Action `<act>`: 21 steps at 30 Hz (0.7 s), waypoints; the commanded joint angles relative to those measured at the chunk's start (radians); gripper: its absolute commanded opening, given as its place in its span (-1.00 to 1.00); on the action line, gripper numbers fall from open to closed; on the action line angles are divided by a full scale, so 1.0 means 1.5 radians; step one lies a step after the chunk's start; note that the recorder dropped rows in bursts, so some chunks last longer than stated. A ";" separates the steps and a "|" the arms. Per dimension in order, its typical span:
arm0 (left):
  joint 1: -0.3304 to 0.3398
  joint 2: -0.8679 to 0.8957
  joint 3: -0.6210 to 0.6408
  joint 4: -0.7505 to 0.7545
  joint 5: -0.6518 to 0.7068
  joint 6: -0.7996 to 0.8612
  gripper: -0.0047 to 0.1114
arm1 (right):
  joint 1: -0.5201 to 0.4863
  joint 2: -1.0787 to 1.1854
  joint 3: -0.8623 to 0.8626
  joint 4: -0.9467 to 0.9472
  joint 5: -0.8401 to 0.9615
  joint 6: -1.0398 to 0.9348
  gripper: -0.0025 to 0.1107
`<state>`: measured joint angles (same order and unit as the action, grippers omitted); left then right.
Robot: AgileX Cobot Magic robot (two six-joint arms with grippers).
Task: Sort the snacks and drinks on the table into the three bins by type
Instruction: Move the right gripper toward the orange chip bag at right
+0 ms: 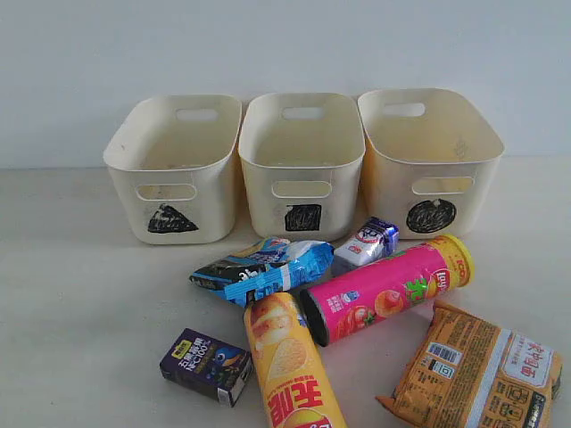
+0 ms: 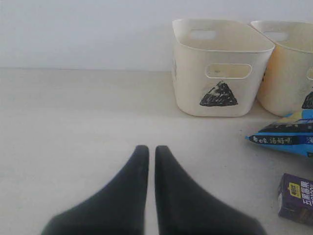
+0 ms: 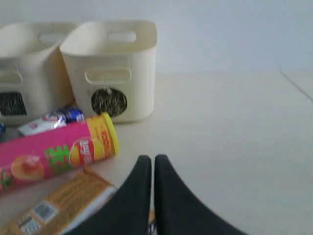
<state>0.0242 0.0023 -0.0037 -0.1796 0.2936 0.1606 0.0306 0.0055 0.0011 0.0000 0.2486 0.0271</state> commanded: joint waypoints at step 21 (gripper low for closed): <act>-0.003 -0.002 0.002 0.003 -0.006 0.003 -0.84 | 0.001 0.027 -0.189 0.081 -0.171 0.334 -0.96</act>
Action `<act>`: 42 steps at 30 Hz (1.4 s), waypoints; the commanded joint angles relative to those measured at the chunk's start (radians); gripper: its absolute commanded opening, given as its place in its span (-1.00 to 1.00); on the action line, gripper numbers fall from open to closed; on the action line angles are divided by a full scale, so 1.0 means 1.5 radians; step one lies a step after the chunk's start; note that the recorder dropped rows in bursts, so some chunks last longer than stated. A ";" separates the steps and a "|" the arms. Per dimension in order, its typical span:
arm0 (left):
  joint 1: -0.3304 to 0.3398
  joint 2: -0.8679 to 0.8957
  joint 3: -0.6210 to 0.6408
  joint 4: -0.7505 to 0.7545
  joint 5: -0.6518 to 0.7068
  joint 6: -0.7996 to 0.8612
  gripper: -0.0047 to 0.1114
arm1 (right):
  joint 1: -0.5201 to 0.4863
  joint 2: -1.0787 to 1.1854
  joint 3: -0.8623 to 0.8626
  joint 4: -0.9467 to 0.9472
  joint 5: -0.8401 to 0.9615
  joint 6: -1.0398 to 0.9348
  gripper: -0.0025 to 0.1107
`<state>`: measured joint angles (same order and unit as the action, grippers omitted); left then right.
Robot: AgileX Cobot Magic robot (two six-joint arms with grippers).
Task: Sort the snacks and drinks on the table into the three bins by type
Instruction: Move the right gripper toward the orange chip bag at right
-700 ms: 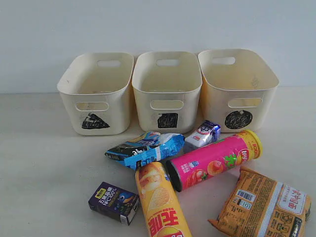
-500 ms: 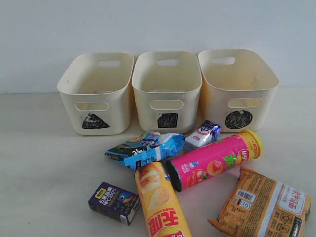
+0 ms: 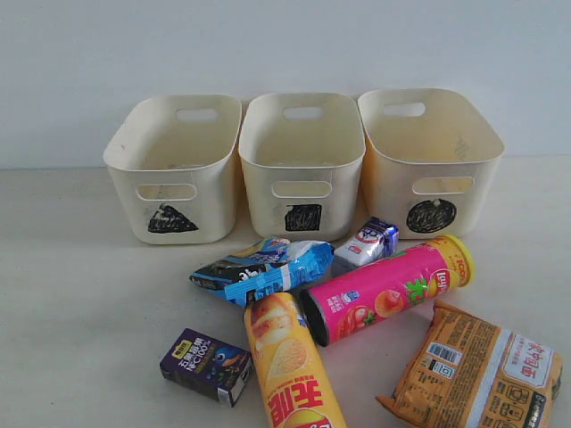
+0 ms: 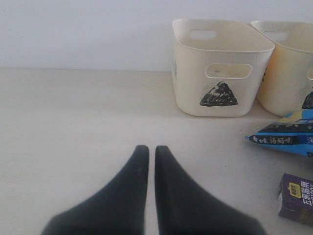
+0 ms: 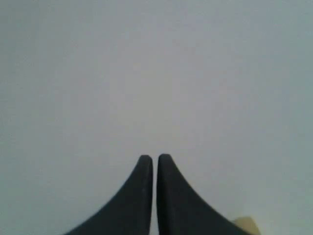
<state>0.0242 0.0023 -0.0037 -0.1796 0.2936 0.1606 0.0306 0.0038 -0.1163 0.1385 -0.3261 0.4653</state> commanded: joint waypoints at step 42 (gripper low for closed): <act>-0.003 -0.002 0.002 0.003 -0.006 0.003 -0.84 | -0.279 0.963 -0.414 0.669 1.016 -0.843 -0.87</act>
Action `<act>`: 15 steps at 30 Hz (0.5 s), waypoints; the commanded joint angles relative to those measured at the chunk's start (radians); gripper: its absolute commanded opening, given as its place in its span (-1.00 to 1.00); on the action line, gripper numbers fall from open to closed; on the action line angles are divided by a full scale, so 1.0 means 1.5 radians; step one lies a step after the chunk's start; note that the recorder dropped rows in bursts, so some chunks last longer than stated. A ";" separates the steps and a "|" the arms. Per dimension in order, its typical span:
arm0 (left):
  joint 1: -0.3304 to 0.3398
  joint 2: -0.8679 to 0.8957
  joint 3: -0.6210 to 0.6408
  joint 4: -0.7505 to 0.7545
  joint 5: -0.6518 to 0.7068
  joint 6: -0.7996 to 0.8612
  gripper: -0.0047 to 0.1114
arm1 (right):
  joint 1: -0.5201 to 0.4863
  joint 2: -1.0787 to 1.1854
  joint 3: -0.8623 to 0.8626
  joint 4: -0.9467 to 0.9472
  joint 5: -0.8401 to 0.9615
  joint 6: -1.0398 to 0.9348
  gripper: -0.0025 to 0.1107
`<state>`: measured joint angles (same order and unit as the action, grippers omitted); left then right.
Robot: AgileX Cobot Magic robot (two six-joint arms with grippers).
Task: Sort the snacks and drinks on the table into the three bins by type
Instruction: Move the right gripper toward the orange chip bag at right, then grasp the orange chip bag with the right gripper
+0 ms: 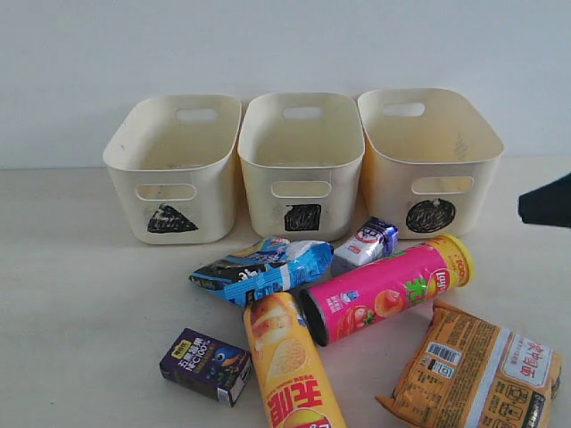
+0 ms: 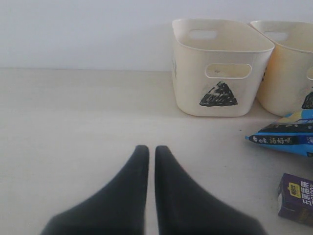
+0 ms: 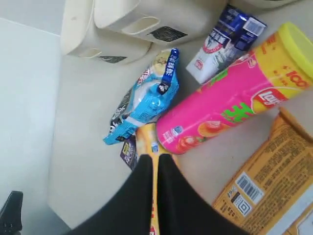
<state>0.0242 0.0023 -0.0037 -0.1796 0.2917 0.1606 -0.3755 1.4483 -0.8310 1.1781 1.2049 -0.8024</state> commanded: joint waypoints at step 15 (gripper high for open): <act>-0.003 -0.002 0.002 0.003 -0.005 0.003 -0.84 | -0.009 0.008 0.267 -0.129 -0.296 0.071 0.33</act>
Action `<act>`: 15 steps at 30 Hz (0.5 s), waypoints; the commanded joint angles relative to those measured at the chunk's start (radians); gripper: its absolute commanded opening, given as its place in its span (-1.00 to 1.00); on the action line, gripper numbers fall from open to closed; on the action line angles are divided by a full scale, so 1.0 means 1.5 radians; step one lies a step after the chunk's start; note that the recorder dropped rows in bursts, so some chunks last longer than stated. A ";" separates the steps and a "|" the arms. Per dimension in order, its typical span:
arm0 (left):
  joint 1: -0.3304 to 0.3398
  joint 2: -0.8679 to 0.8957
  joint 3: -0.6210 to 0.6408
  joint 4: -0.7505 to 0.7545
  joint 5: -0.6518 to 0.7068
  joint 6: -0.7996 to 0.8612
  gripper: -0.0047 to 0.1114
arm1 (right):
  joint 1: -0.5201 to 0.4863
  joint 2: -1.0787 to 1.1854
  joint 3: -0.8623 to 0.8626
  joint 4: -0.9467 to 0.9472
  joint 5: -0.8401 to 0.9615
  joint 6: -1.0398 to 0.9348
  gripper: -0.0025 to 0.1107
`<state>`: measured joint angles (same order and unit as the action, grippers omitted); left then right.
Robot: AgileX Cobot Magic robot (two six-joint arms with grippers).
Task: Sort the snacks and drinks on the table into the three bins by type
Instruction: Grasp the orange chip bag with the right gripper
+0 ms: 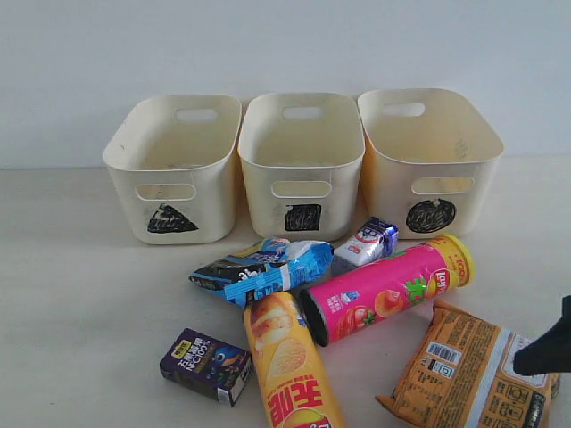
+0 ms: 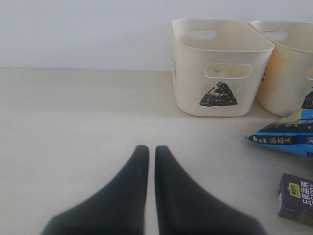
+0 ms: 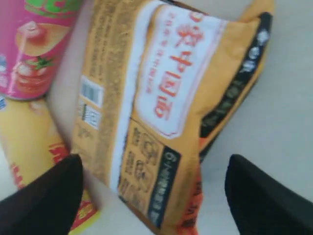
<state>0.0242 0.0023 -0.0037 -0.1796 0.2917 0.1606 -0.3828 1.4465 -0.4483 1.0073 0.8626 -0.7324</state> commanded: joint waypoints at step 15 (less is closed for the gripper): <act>-0.003 -0.002 0.002 0.003 -0.005 0.003 -0.84 | -0.004 0.229 0.012 0.246 -0.091 -0.216 0.69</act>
<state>0.0242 0.0023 -0.0037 -0.1796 0.2917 0.1606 -0.3881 1.7217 -0.4416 1.3250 0.8251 -0.9535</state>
